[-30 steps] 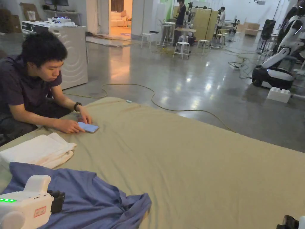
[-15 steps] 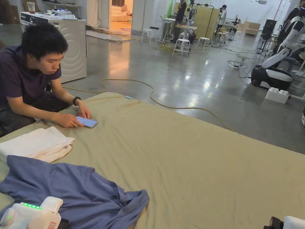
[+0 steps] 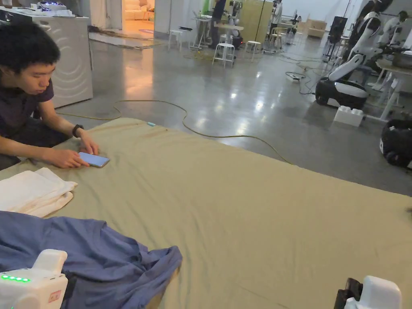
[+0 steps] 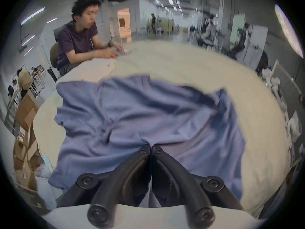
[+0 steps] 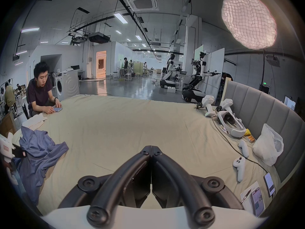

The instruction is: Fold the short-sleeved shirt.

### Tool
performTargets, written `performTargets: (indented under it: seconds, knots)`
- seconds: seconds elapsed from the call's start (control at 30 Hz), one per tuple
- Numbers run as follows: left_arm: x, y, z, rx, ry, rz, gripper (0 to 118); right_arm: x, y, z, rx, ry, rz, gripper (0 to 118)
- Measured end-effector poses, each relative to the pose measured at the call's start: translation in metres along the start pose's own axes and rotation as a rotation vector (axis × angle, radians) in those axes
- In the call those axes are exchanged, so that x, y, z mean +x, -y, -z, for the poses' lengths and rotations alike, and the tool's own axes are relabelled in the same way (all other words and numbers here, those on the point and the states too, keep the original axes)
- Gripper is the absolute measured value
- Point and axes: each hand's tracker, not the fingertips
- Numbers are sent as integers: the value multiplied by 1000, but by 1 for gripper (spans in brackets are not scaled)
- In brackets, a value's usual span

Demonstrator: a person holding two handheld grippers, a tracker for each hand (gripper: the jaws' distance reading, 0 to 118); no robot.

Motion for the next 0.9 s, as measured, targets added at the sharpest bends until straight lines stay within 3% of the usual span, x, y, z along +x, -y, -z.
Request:
performTargets:
  seconds: [0.3, 0.57, 0.8, 0.9]
  knots:
    - [79, -81, -90, 296, 167, 13, 2, 17, -5, -10, 40, 31, 17, 0]
    - [185, -156, -158, 512, 398, 146, 2, 39, -8, -27, 76, 56, 32, 0]
    - [299, -172, -192, 552, 650, 251, 2, 68, -7, -50, 118, 98, 70, 0]
    - [346, -161, -183, 482, 737, 288, 2, 82, -5, -58, 123, 121, 90, 0]
